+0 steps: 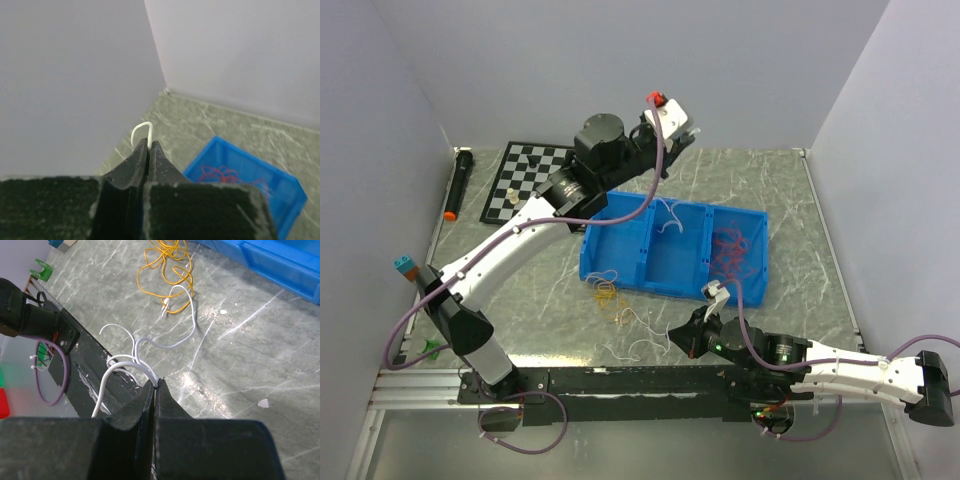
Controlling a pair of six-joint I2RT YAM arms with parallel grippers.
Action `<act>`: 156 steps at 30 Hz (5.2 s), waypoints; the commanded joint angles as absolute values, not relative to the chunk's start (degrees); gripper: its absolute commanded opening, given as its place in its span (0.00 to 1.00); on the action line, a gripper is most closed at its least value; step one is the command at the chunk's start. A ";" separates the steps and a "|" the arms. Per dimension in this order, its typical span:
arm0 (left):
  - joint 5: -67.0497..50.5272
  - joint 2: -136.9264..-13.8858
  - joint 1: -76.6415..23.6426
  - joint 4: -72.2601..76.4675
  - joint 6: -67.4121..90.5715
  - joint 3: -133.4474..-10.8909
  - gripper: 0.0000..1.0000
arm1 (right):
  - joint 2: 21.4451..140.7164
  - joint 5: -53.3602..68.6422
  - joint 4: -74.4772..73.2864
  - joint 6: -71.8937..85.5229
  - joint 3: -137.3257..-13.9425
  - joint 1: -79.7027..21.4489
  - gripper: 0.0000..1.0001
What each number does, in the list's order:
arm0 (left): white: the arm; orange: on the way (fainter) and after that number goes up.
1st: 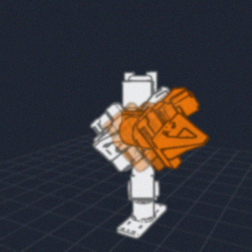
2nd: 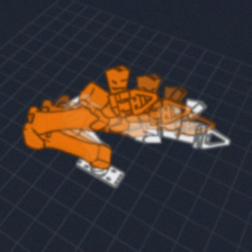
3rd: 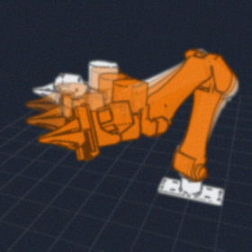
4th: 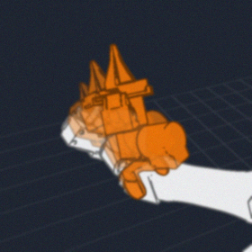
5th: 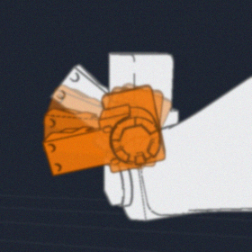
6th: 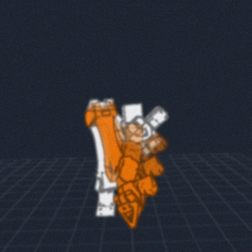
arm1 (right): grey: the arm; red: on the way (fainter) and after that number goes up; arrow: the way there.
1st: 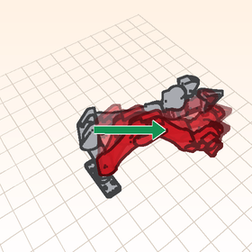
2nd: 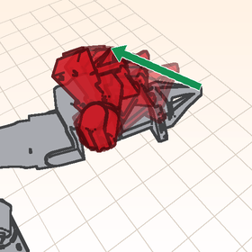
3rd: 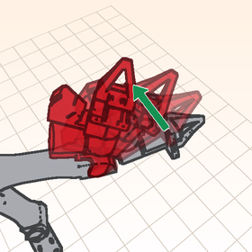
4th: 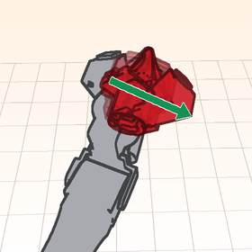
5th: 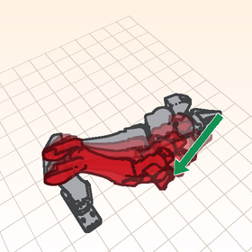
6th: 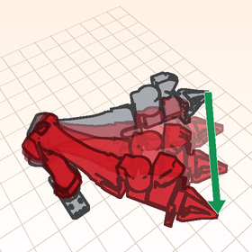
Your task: Untangle the cables
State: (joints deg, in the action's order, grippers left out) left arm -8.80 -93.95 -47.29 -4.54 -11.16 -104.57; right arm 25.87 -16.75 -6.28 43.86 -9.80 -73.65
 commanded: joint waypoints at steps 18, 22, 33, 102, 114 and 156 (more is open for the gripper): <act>-1.76 -102.21 -47.72 -11.32 -1.32 -100.45 0.11 | 23.47 -18.81 -3.96 44.03 -8.17 -74.18 0.00; -1.14 -103.62 -47.20 -13.36 2.37 -100.99 0.16 | 24.26 -18.72 -3.78 43.86 -8.70 -74.18 0.00; -4.22 -103.89 -47.38 -19.77 4.49 -103.78 0.77 | 25.05 -18.46 -3.34 43.42 -9.31 -74.18 0.00; -21.10 -88.16 -53.35 -27.07 -41.84 -49.41 0.01 | 2.56 -31.01 -32.95 33.16 -30.83 -74.09 0.00; -18.20 -71.82 -46.94 -30.76 -42.18 -39.20 0.01 | 9.39 -37.27 -27.96 12.68 -50.43 -74.18 0.00; -8.80 -58.71 -45.79 -33.50 -28.22 -70.75 0.01 | 61.61 -27.95 14.85 -5.63 -51.25 -45.00 0.00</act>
